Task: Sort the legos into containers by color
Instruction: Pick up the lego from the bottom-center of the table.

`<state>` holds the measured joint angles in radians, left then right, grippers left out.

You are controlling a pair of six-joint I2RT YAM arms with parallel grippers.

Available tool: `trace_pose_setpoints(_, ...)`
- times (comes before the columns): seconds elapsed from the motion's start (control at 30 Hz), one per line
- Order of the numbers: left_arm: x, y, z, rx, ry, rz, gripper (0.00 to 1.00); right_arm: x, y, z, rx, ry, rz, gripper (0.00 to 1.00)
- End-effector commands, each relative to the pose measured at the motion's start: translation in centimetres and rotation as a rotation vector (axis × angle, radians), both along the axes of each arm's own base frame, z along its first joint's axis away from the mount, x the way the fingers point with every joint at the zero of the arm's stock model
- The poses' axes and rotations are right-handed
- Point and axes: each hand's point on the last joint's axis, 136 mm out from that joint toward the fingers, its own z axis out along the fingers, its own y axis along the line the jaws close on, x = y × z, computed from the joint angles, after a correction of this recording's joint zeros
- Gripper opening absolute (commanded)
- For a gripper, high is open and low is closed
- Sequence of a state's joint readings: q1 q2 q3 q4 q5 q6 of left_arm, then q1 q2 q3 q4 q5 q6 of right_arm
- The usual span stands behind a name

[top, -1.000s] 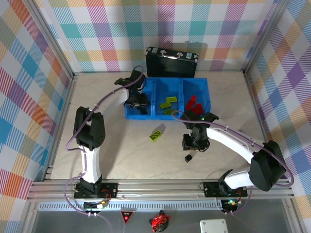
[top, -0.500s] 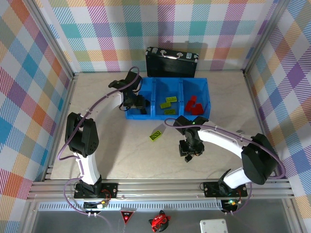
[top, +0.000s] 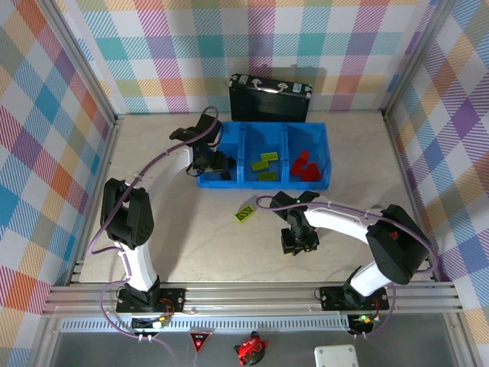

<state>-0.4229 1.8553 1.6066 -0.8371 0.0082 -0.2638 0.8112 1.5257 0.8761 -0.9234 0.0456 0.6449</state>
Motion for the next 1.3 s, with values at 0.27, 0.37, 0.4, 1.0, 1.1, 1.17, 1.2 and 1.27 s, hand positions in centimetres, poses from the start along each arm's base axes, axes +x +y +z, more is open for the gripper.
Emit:
trace_pose_setpoints(0.27, -0.6, 0.7, 1.1, -0.006, -0.017, -0.013, 0.46, 0.0, 0.2, -0.5, 0.015, -0.036, -0.119, 0.49)
trace_pose_setpoints(0.37, -0.6, 0.5, 1.0, -0.014, -0.014, -0.016, 0.46, 0.1, 0.1, -0.4, 0.007, -0.048, -0.128, 0.49)
trace_pose_setpoints(0.4, -0.5, 0.4, 0.9, -0.016, -0.012, -0.017, 0.46, 0.2, 0.1, -0.3, 0.004, -0.053, -0.132, 0.49)
trace_pose_setpoints(1.0, -0.1, -0.1, 1.1, -0.022, -0.006, -0.038, 0.45, 0.4, 0.1, -0.1, -0.003, -0.076, -0.152, 0.46)
trace_pose_setpoints(1.1, -0.1, 0.0, 1.3, -0.018, -0.010, -0.035, 0.45, 0.4, 0.1, 0.0, -0.001, -0.078, -0.148, 0.45)
trace_pose_setpoints(1.17, -0.2, 0.1, 1.5, -0.016, -0.012, -0.034, 0.45, 0.4, 0.2, 0.1, 0.001, -0.080, -0.144, 0.45)
trace_pose_setpoints(1.2, -0.2, 0.2, 1.6, -0.017, -0.014, -0.035, 0.45, 0.5, 0.2, 0.2, 0.001, -0.081, -0.143, 0.44)
trace_pose_setpoints(1.27, -0.3, 0.2, 1.8, -0.016, -0.015, -0.035, 0.45, 0.5, 0.2, 0.2, 0.000, -0.084, -0.140, 0.43)
